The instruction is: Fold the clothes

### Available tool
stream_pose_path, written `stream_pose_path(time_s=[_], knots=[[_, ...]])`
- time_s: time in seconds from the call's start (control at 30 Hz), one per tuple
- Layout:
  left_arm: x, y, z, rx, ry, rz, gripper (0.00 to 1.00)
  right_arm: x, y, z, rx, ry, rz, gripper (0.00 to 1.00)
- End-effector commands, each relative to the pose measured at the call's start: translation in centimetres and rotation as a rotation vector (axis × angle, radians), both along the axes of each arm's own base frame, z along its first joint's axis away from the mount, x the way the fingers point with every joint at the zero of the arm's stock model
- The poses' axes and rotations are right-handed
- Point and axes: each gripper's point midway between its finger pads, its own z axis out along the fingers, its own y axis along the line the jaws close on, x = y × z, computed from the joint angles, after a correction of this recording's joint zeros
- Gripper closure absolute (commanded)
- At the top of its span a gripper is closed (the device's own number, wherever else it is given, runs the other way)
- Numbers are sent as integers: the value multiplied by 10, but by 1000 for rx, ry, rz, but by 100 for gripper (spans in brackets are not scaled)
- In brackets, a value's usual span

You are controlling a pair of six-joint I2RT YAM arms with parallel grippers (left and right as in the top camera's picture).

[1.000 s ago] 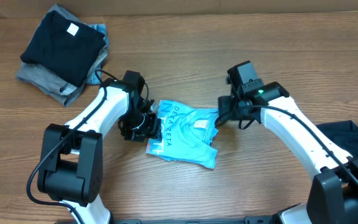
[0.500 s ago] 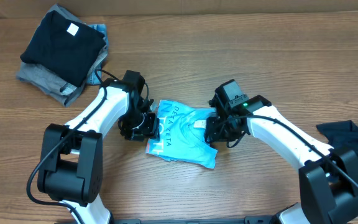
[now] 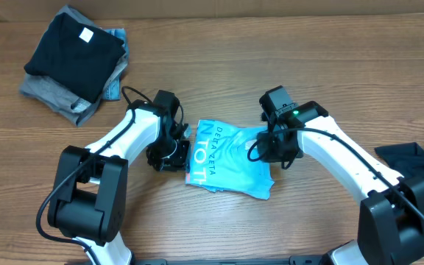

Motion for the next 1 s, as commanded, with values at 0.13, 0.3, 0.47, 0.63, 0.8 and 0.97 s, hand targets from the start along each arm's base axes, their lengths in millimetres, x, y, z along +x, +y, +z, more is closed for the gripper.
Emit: stream_pose_path(time_s=[0.13,0.3,0.47,0.63,0.8,0.97], knots=[[-5,6,-4,34,11,-3,65,7,-16,10,-75,-37,-60,50],[-8,-6,0,-41,26,-11,44,-19,42,20,264,61,220,52],[-8,-6,1,-53,28,-5,60,-16,78,33,453,8,347,55],[8,-19,24,-212,22,34,55,1,82,12,443,-57,292,51],[32,-15,42,-247,-36,53,49,-6,83,-10,450,2,277,62],[49,-16,44,-260,-103,54,43,-6,83,-14,449,4,276,77]])
